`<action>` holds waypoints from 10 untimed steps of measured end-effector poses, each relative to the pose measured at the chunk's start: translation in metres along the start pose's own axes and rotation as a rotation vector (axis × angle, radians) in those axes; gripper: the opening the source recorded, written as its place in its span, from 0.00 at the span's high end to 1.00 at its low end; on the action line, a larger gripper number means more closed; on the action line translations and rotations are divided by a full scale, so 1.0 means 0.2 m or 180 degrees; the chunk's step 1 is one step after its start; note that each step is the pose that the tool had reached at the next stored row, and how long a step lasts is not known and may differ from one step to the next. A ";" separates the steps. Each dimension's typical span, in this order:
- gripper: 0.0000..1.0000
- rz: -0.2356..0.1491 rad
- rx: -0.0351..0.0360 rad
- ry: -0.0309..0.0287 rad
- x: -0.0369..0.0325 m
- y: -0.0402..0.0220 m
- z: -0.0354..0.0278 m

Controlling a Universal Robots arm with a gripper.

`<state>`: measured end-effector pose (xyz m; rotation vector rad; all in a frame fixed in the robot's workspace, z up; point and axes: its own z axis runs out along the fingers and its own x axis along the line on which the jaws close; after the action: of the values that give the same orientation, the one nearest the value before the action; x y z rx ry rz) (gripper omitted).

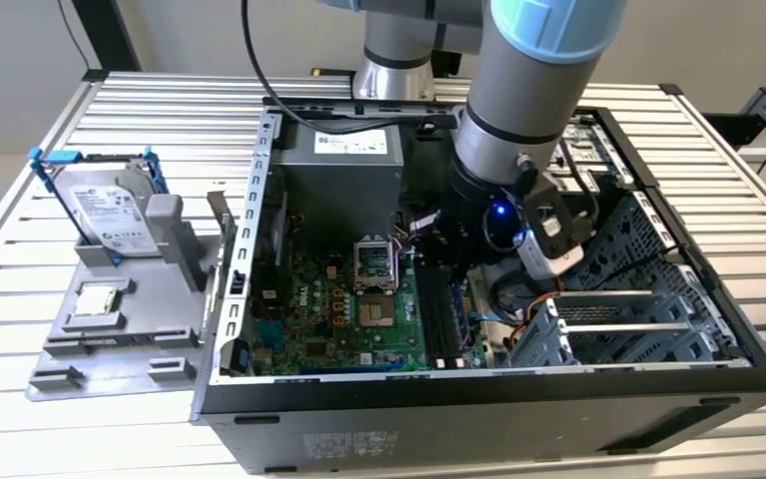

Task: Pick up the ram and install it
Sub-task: 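Insert the ram into the slot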

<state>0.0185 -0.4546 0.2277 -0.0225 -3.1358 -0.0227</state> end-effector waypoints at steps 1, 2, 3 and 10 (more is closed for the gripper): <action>1.00 0.0000 -0.0001 0.0000 0.000 -0.001 0.002; 1.00 0.0000 -0.0001 0.0000 0.000 -0.002 0.004; 1.00 0.0000 0.0000 0.0000 0.000 -0.002 0.006; 1.00 0.0000 0.0008 0.0000 0.006 -0.003 0.021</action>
<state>0.0173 -0.4552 0.2235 -0.0224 -3.1359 -0.0188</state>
